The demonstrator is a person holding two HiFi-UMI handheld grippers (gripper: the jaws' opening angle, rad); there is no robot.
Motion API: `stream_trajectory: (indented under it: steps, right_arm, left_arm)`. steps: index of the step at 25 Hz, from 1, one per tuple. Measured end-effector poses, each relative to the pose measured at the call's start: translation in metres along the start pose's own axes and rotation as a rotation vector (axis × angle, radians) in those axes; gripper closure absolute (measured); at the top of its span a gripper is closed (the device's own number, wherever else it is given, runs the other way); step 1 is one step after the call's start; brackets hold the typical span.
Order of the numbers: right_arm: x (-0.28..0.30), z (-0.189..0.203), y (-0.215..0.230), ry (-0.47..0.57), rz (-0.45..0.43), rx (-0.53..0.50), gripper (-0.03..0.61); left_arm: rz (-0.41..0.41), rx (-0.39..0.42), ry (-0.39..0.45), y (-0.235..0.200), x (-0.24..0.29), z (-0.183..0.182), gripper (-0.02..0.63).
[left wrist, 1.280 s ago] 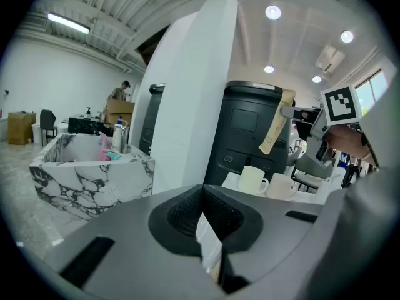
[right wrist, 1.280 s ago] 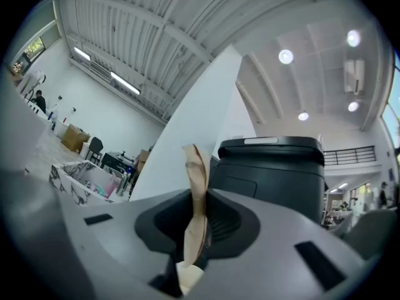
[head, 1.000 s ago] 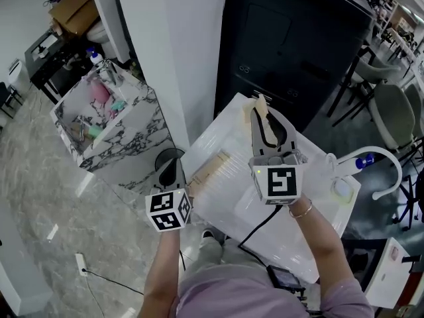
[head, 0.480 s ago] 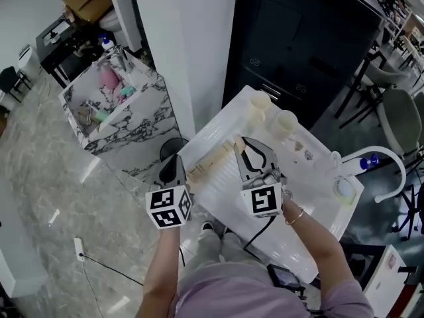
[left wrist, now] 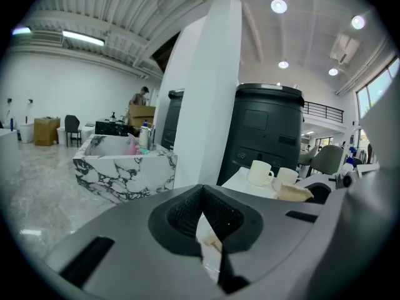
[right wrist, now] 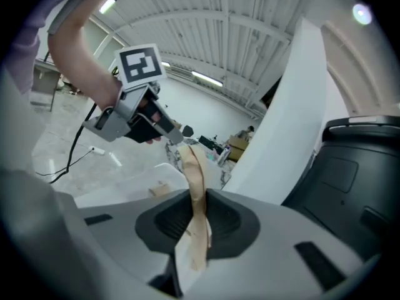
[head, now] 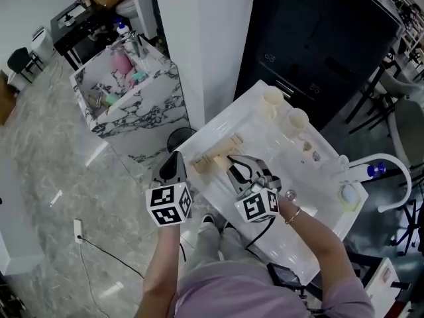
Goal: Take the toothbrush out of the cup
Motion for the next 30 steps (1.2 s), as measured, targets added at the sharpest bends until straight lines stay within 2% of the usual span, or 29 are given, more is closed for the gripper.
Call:
stream_trajectory:
  steps: [8,18,30]
  right_arm:
    - [0.011,0.010,-0.038,-0.014,-0.171,-0.133,0.497]
    - [0.021,0.024,-0.061,-0.079,-0.328,-0.138,0.434]
    - [0.012,0.024,-0.059,-0.093,-0.437,-0.128,0.393]
  left_arm:
    - [-0.061,-0.025,-0.011,-0.009,-0.012,0.011,0.614]
    - [-0.102,-0.042,-0.012,-0.015,-0.018,0.016,0.614]
    - [-0.091,-0.042,-0.023,-0.010,-0.014,0.018,0.614]
Point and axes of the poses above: the fingertips, and each gripper's own axes: x forward along the fingers, y to its right, z out of its underside, the point moved 5 cm from there along -x, backward along the fingers, and after that the axes turned 3 degrees about -y, right-handed, at the moved point
